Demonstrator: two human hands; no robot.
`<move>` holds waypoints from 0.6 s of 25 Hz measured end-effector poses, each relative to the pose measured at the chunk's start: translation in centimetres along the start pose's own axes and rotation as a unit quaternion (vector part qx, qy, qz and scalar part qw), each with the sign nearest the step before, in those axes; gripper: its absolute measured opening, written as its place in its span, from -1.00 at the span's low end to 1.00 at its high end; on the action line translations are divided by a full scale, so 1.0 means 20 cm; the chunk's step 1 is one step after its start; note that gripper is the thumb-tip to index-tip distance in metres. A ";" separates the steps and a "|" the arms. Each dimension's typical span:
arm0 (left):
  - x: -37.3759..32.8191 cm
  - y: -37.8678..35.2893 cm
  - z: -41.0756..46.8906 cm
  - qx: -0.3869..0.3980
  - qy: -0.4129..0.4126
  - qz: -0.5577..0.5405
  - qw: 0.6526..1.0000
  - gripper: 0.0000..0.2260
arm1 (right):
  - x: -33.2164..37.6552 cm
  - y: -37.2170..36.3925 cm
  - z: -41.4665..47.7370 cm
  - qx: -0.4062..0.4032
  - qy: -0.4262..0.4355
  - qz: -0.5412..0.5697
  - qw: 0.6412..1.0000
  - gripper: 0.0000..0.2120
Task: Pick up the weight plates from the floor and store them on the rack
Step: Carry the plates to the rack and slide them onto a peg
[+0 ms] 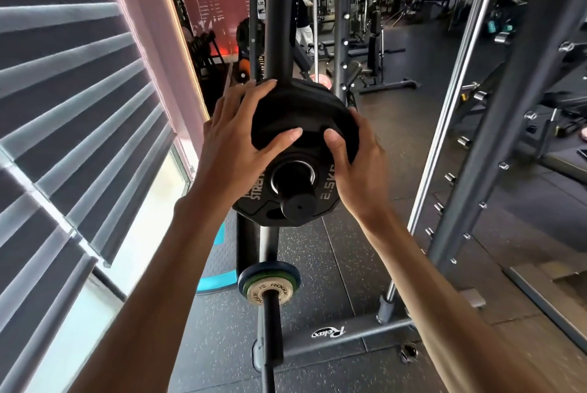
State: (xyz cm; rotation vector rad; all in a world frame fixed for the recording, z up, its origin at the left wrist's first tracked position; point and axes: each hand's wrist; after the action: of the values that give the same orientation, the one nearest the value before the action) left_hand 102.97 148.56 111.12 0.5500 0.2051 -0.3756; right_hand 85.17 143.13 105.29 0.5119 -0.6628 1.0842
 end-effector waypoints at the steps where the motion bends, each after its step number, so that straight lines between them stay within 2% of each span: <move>1: 0.01 0.00 0.00 0.005 0.000 0.000 1.000 -0.37 | 0.01 0.00 0.00 0.006 -0.004 -0.006 1.000 -0.48; 4: -0.02 0.01 0.01 0.019 -0.008 0.035 0.999 -0.33 | 0.02 0.03 0.00 0.039 -0.011 -0.023 0.999 -0.41; 6: -0.11 0.00 0.04 -0.018 -0.048 0.065 0.997 -0.35 | 0.05 0.05 0.01 0.051 -0.016 -0.043 0.998 -0.40; 8: -0.24 -0.02 0.10 -0.071 -0.072 0.027 0.994 -0.50 | 0.09 0.11 0.05 0.052 -0.011 -0.051 0.997 -0.42; 10: -0.39 -0.06 0.13 -0.080 -0.070 -0.063 0.992 -0.68 | 0.14 0.23 0.09 0.047 0.018 -0.060 0.997 -0.51; 12: -0.54 -0.18 0.13 -0.039 -0.052 -0.140 0.988 -0.78 | 0.14 0.38 0.12 0.065 0.025 -0.077 0.995 -0.66; 15: -0.84 -0.50 0.04 0.057 -0.003 -0.222 0.973 -0.76 | 0.01 0.72 0.14 0.102 -0.005 -0.159 0.982 -0.74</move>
State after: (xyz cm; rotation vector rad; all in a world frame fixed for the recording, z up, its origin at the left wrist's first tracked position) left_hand 83.76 145.22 111.98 0.6145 0.3043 -0.8283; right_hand 71.32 146.86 108.31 0.7730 -0.4603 0.8512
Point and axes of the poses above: each hand's wrist, its own z-axis towards the middle knuckle, its own y-axis out of the back of the hand, x = y × z, and after that the axes turned 12 degrees about -x, right-handed
